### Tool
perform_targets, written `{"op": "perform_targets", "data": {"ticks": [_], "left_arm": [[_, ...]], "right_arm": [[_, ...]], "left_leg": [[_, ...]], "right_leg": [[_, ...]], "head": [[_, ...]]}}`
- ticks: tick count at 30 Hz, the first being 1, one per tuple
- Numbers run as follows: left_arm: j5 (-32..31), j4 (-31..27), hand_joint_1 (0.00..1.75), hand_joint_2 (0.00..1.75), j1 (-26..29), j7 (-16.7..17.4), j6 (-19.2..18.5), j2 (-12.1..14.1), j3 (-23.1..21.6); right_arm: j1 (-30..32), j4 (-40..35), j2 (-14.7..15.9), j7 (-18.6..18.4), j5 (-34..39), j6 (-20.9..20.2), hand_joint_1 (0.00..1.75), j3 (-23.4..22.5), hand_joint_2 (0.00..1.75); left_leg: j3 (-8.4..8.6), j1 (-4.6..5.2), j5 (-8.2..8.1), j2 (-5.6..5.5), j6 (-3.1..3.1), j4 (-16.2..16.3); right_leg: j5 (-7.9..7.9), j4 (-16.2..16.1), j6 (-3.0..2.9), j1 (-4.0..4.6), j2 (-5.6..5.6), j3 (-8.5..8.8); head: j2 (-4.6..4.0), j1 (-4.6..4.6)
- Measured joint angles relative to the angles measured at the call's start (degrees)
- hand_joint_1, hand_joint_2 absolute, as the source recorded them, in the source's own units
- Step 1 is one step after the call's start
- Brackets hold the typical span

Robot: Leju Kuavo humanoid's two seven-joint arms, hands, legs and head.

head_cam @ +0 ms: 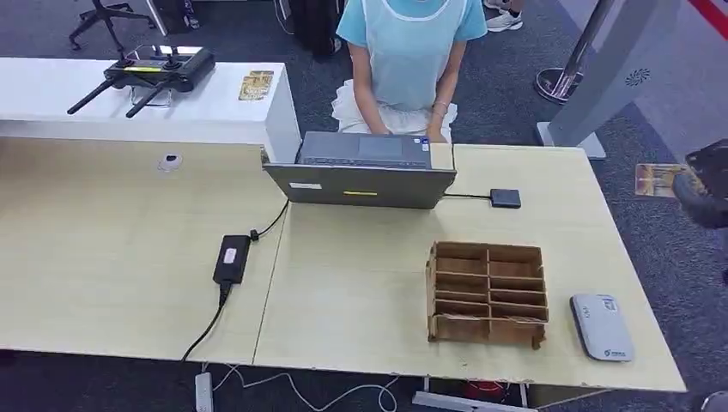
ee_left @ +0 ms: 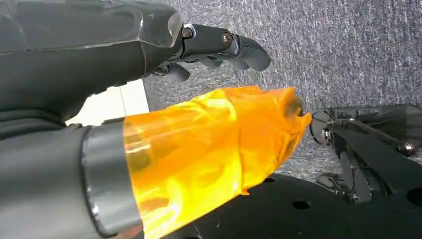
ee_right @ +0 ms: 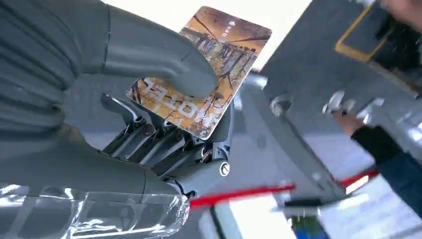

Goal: Pass the card to the sensor for recognition and then transmit it.

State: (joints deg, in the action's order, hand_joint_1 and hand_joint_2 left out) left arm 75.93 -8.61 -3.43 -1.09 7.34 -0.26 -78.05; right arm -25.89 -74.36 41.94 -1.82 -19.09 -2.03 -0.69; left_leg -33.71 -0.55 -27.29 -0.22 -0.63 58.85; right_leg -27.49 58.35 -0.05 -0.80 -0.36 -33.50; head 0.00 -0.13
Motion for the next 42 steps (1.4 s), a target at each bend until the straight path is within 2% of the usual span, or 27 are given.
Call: {"op": "perform_targets", "data": {"ticks": [3, 6, 10, 13, 16, 20, 24, 29, 42], "left_arm": [[-0.48, 0.0, 0.0, 0.0, -0.7, 0.5, -0.11, -0.02, -0.05], [-1.05, 0.0, 0.0, 0.0, -1.27, 1.01, -0.26, -0.13, -0.2], [-1.61, 0.0, 0.0, 0.0, -1.75, 1.46, -0.65, -0.35, -0.72], [-2.47, 0.0, 0.0, 0.0, -1.98, 2.14, -0.74, -0.5, -1.29], [-3.26, 0.0, 0.0, 0.0, -2.36, 2.75, -1.03, -0.74, -1.97], [-3.6, 0.0, 0.0, 0.0, -2.63, 3.25, -1.11, -1.11, -2.71], [-3.87, 0.0, 0.0, 0.0, -2.68, 3.26, -1.14, -1.35, -2.99], [-4.5, 0.0, 0.0, 0.0, -2.71, 3.41, -1.18, -1.33, -3.61], [-5.11, 0.0, 0.0, 0.0, -2.95, 4.17, -1.7, -1.36, -4.79]], "right_arm": [[-8.12, 0.87, -0.61, -2.73, -10.59, 1.2, 1.75, 6.23, 1.75], [-15.23, 2.28, -1.8, -3.6, -17.31, 1.81, 1.75, 11.46, 1.75], [-24.07, 6.14, -6.44, -4.56, -24.46, 2.88, 1.75, 19.72, 1.75], [-28.6, 8.73, -9.69, -5.66, -28.01, 3.69, 1.75, 23.61, 1.75], [-32.98, 13.16, -14.08, -7.06, -35.08, 4.94, 1.75, 28.48, 1.75], [-37.31, 18.83, -18.7, -6.51, -40.53, 4.94, 1.75, 33.98, 1.75], [-39.27, 21.77, -21.16, -5.92, -41.28, 4.96, 1.75, 36.59, 1.75], [-40.5, 24.87, -23.72, -1.51, -40.71, 4.61, 1.75, 38.57, 1.75], [-42.24, 31.37, -29.2, -1.72, -42.7, 4.74, 1.75, 41.81, 1.75]], "left_leg": [[0.06, 0.0, 0.01, 0.29, -0.01, -0.01], [0.08, -0.03, 0.09, 0.21, -0.11, 0.0], [0.11, -0.05, 0.16, 0.21, -0.17, 0.0], [0.06, -0.07, 0.18, 0.13, -0.19, 0.0], [0.1, -0.07, 0.18, 0.25, -0.2, 0.0], [0.1, -0.08, 0.19, 0.21, -0.21, 0.0], [0.04, -0.07, 0.2, 0.02, -0.22, 0.0], [0.04, -0.06, 0.19, 0.04, -0.21, 0.01], [0.06, -0.06, 0.2, 0.02, -0.22, 0.01]], "right_leg": [[0.06, 0.05, -0.07, -0.01, 0.29, -0.09], [0.07, 0.08, -0.09, 0.03, 0.18, -0.05], [0.12, 0.15, -0.15, 0.05, 0.21, -0.1], [0.11, 0.2, -0.16, 0.06, 0.15, -0.13], [0.13, 0.22, -0.18, 0.07, 0.3, -0.19], [0.12, 0.21, -0.18, 0.07, 0.25, -0.19], [0.12, 0.21, -0.18, 0.07, 0.04, -0.18], [0.12, 0.18, -0.17, 0.06, 0.09, -0.18], [0.12, 0.19, -0.18, 0.07, 0.05, -0.18]], "head": [[0.02, 0.0], [0.02, 0.02], [0.02, 0.02], [0.02, 0.04], [0.02, 0.02], [0.0, 0.02], [0.02, 0.04], [0.02, 0.02], [0.0, 0.04]]}}
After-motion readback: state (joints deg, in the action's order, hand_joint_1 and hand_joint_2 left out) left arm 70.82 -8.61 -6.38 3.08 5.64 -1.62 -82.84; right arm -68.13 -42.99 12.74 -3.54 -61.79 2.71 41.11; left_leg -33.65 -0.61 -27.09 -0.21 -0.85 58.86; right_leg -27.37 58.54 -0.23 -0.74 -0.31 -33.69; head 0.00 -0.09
